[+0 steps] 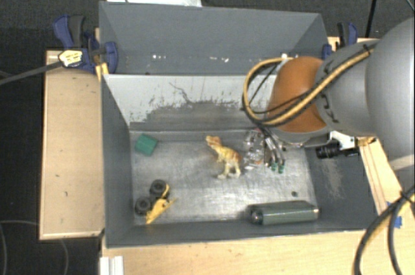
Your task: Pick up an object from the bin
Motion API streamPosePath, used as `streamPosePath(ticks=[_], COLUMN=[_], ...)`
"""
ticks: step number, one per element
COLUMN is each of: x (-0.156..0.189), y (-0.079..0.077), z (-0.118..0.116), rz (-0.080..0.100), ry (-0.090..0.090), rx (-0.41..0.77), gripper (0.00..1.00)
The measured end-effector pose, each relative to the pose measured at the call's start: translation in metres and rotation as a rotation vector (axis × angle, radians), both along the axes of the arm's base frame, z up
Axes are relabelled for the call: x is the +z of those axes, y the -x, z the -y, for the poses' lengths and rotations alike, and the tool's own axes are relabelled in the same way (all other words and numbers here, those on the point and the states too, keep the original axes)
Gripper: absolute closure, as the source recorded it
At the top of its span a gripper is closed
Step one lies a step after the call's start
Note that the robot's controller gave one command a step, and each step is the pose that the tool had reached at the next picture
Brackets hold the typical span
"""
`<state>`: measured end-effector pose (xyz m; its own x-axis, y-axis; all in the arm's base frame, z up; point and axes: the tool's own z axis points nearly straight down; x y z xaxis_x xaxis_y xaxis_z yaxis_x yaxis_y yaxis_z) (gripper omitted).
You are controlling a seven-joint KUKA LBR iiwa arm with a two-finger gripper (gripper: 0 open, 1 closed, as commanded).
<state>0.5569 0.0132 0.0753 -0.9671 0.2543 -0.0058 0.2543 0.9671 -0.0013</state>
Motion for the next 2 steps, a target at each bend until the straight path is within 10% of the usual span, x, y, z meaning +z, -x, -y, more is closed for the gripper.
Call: streamPosePath(ticks=[2], x=[0.0084], y=[0.0019], z=[0.001], rz=[-0.007], ry=[-0.002], rx=[0.013], gripper=[1.0])
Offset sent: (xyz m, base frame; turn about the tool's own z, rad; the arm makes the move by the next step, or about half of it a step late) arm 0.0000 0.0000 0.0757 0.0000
